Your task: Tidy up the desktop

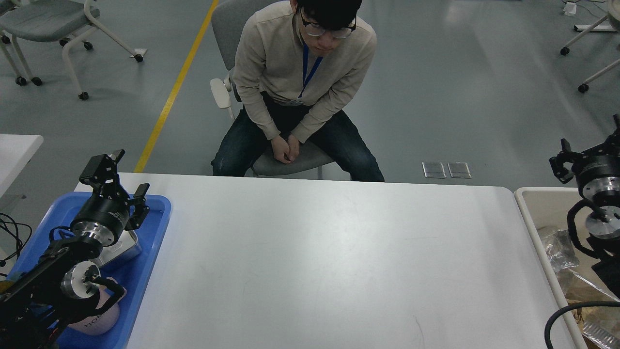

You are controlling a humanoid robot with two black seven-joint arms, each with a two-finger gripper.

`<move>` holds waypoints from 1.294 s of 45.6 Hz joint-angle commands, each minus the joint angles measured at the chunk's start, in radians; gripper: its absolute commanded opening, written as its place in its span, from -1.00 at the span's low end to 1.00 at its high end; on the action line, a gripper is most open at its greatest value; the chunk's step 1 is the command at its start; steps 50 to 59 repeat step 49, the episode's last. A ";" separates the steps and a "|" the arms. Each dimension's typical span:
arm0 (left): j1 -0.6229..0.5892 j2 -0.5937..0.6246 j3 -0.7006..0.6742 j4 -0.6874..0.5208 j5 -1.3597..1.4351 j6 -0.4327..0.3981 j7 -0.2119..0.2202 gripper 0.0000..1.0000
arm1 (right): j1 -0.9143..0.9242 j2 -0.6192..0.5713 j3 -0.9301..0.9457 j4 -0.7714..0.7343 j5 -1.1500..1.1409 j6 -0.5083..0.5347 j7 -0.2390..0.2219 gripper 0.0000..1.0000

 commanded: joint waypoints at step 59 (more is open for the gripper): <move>0.048 -0.131 -0.294 0.002 -0.243 -0.223 -0.005 0.93 | -0.258 0.175 0.088 0.291 -0.001 0.249 -0.007 1.00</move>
